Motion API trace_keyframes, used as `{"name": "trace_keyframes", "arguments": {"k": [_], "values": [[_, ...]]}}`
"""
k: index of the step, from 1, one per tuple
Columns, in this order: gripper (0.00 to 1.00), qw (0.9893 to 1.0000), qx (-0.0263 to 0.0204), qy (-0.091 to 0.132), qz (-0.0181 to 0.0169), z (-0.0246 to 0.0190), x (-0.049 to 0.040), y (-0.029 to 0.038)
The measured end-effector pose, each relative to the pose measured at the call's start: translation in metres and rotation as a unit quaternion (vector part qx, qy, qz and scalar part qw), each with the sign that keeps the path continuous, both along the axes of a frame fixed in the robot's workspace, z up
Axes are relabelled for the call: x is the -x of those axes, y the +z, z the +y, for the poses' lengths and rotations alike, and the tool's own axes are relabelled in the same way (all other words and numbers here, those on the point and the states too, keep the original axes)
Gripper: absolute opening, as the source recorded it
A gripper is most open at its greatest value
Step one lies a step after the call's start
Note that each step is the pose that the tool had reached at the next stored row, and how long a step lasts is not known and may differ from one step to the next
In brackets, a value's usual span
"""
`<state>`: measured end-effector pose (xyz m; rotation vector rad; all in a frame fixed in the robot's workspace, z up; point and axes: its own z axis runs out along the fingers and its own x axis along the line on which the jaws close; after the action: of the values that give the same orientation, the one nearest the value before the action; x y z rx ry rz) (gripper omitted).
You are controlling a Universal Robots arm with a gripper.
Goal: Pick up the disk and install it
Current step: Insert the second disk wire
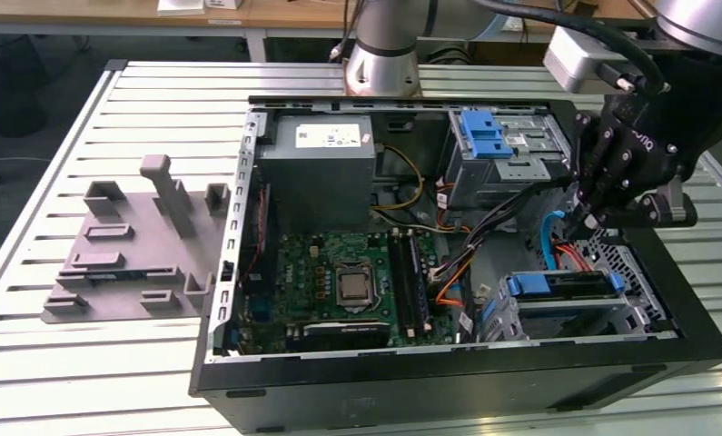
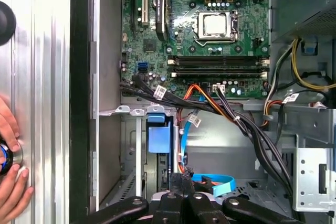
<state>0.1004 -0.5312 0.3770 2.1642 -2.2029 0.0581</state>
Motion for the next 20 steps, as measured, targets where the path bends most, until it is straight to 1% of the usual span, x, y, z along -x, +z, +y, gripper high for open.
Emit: {"name": "trace_keyframes", "arguments": {"k": [5,9,14,20], "values": [[0.11,1.0,0.0,0.0,0.0,0.0037,0.0006,0.0027],[0.11,1.0,0.0,0.0,0.0,0.005,0.0008,0.0059],[0.11,1.0,0.0,0.0,0.0,0.0076,0.001,0.0077],[0.11,1.0,0.0,0.0,0.0,0.0133,0.001,0.0079]]}}
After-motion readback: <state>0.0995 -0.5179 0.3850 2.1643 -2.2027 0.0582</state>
